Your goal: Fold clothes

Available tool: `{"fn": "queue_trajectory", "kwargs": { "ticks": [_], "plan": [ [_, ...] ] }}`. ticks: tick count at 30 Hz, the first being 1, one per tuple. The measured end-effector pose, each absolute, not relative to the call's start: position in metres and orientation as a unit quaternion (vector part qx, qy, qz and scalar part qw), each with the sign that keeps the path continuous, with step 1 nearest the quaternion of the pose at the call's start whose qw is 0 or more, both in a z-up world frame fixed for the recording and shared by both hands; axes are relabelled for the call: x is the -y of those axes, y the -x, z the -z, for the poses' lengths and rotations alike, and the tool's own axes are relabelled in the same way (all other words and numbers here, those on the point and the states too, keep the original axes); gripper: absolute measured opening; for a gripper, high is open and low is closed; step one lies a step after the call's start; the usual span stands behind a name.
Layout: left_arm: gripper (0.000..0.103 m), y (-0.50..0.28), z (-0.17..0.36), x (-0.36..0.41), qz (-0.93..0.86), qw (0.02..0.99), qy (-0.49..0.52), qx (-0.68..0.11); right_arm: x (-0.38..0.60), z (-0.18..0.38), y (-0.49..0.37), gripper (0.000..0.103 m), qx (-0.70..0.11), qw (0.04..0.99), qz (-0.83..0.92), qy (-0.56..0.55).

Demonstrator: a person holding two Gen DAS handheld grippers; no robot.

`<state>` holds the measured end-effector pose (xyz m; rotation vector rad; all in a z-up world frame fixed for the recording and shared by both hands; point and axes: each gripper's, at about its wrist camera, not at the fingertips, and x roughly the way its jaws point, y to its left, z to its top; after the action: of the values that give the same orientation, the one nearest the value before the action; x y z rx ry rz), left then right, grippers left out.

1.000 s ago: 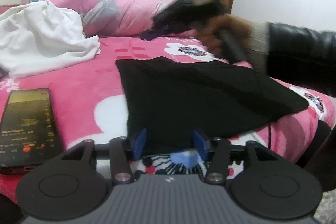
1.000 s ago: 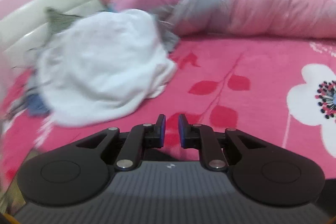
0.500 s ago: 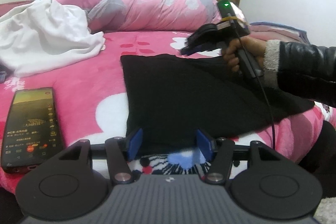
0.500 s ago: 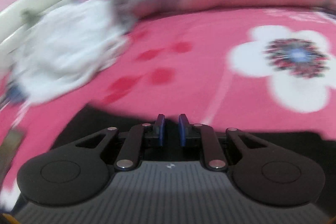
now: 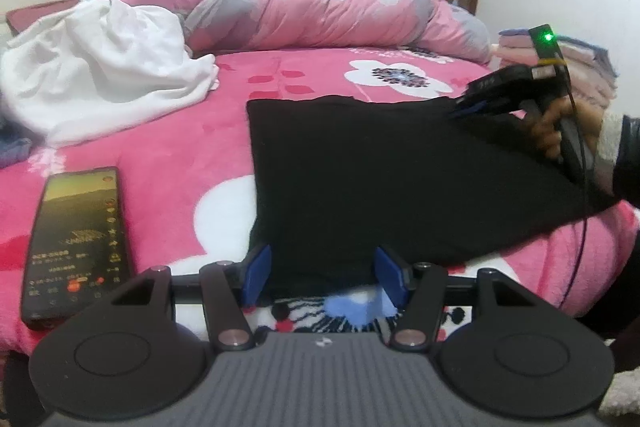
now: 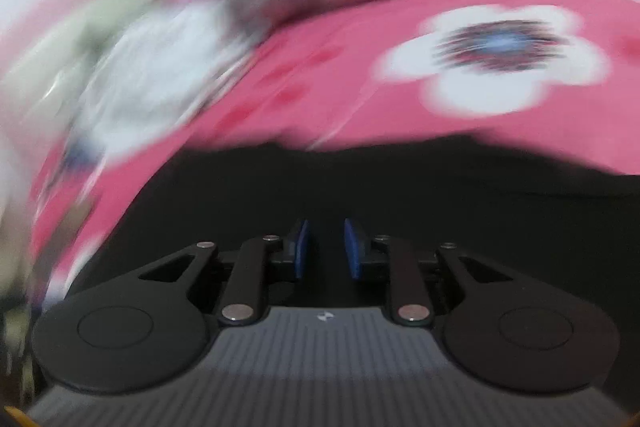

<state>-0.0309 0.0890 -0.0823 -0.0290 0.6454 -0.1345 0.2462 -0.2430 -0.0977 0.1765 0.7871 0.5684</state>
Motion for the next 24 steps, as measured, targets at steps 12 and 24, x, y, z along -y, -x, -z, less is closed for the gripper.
{"fn": "queue_trajectory", "kwargs": {
  "ticks": [12, 24],
  "plan": [
    [0.064, 0.023, 0.077, -0.085, 0.009, 0.942, -0.007, -0.334, 0.355, 0.066, -0.216, 0.024, -0.332, 0.928, -0.145, -0.093],
    [0.064, 0.019, 0.071, -0.071, 0.004, 0.943, -0.025, -0.333, 0.415, 0.078, -0.167, 0.025, -0.333, 0.94, -0.05, -0.058]
  ]
}}
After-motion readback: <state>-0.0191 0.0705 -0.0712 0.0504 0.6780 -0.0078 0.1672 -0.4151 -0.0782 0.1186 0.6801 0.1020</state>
